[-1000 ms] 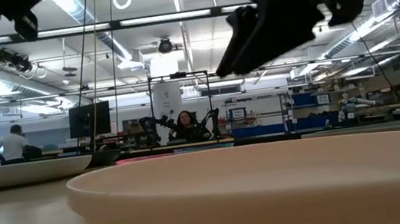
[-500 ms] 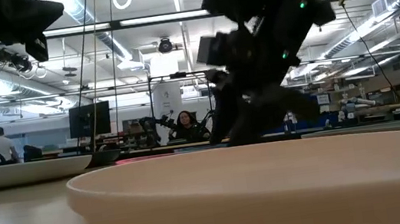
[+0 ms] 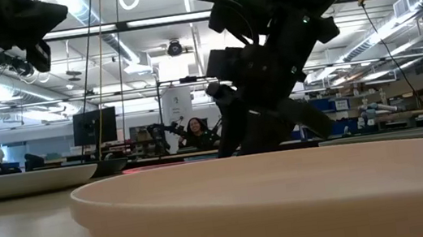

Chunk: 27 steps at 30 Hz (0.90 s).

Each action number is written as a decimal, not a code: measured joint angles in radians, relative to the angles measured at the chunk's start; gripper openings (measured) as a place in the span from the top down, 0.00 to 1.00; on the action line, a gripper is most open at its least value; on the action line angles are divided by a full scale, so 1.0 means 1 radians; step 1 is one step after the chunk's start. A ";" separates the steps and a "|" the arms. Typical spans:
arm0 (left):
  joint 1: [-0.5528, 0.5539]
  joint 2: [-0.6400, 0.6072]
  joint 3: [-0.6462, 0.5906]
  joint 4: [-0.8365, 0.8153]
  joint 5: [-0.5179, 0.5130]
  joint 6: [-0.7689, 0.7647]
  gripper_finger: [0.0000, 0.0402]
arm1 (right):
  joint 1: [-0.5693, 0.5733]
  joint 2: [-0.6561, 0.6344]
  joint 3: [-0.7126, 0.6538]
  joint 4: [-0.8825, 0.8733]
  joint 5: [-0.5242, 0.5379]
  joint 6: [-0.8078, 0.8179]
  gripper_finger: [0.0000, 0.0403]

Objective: Stack plastic plates
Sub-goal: Stack the pink plate on top of tthe blue plate

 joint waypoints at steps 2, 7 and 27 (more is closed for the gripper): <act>0.000 0.000 0.000 -0.001 0.000 -0.069 0.94 | -0.014 0.000 0.000 0.000 -0.027 -0.001 0.64; 0.002 0.000 0.000 -0.001 -0.002 -0.107 0.94 | -0.047 0.001 -0.001 0.000 -0.049 -0.003 0.75; 0.002 0.000 0.000 -0.009 -0.004 -0.117 0.94 | -0.026 -0.060 0.149 -0.145 0.233 0.011 0.98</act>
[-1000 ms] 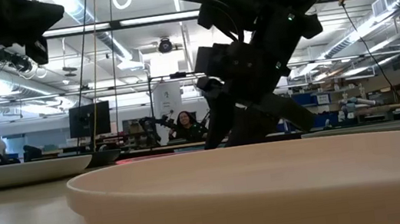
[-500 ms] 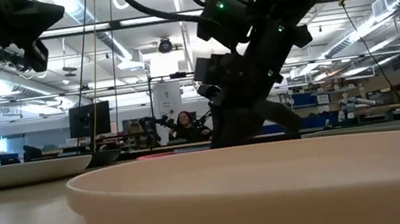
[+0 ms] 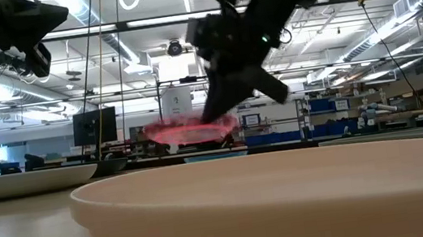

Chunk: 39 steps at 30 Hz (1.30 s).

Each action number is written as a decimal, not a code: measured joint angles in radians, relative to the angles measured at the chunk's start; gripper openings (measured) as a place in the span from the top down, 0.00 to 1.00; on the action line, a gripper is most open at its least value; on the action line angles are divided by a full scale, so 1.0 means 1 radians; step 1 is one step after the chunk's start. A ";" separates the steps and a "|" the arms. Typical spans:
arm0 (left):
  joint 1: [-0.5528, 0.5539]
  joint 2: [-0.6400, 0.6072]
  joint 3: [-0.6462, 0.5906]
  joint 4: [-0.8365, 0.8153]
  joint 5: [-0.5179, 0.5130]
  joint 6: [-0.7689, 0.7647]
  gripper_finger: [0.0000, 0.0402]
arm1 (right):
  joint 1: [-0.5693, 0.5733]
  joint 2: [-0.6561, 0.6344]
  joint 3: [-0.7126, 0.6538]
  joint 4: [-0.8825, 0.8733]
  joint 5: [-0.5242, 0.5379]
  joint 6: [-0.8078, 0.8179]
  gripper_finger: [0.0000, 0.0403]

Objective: Stack plastic plates
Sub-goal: Stack the pink plate on top of tthe blue plate

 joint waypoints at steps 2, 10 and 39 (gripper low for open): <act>0.000 0.000 0.000 0.000 0.000 0.004 0.94 | -0.031 -0.007 0.044 -0.022 0.043 -0.011 0.98; 0.000 0.000 0.000 0.001 0.000 0.034 0.94 | -0.229 -0.005 0.091 -0.023 0.017 0.025 0.98; -0.052 0.002 0.000 0.144 0.021 0.032 0.94 | -0.417 0.086 -0.046 0.344 -0.119 0.068 0.98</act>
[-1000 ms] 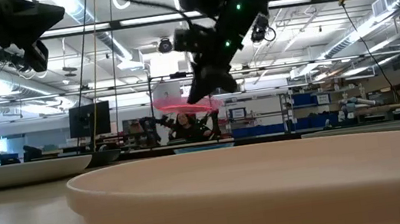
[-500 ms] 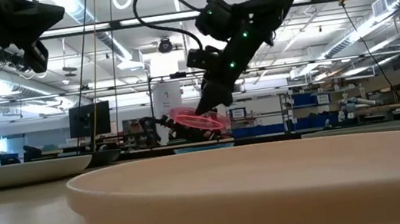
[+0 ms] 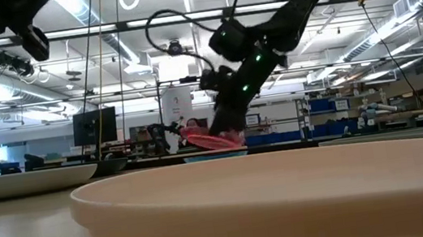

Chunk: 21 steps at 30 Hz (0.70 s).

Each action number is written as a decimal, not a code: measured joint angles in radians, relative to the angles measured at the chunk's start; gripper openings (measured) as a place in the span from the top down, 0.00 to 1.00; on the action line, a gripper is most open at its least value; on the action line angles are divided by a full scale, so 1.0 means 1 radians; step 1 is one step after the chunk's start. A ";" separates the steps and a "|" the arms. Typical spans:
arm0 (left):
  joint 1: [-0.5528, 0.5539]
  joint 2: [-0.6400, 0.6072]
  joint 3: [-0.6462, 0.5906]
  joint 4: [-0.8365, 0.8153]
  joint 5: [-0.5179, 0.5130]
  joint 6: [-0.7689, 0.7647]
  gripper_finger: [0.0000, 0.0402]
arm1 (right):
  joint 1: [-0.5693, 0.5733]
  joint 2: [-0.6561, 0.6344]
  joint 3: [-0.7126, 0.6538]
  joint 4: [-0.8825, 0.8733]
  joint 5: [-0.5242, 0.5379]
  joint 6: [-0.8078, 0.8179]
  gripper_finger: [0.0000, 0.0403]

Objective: Stack plastic plates
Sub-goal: Stack the pink plate on top of tthe blue plate

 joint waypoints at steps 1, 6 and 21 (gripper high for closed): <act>-0.011 0.000 0.000 0.007 0.004 0.012 0.94 | 0.001 0.014 0.000 0.007 -0.003 0.000 0.98; -0.062 0.005 0.000 0.033 0.011 0.052 0.94 | 0.002 0.085 0.000 0.078 -0.005 -0.003 0.98; -0.078 0.004 0.000 0.030 0.010 0.058 0.94 | 0.018 0.127 -0.001 0.119 0.076 -0.008 0.78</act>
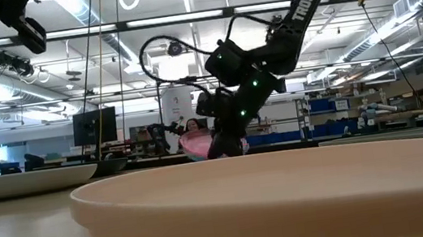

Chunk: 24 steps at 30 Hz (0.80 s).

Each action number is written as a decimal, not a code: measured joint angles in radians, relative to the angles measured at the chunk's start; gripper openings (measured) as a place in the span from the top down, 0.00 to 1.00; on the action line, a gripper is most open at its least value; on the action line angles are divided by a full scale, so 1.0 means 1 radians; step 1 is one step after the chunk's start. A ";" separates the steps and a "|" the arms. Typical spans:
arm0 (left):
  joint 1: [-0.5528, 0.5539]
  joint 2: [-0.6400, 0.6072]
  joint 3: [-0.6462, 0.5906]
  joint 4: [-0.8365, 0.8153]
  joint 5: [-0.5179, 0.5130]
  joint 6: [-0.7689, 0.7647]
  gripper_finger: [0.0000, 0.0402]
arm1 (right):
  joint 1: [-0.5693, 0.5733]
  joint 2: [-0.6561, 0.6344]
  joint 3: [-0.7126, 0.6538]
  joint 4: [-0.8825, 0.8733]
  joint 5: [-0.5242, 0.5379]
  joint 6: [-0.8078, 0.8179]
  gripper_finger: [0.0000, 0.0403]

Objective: Stack plastic plates
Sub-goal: Stack the pink plate on top of tthe blue plate, then stack the blue and pink plates on top of the green plate

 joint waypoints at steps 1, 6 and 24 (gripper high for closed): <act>0.000 0.000 0.000 -0.001 0.000 0.000 0.94 | 0.001 -0.013 0.000 -0.004 0.011 0.000 0.76; 0.000 0.000 0.000 -0.001 0.000 0.000 0.94 | 0.006 -0.070 0.001 -0.035 0.014 0.011 0.64; 0.000 0.000 0.000 -0.001 0.000 -0.003 0.94 | -0.035 -0.071 0.001 -0.170 -0.054 0.064 0.59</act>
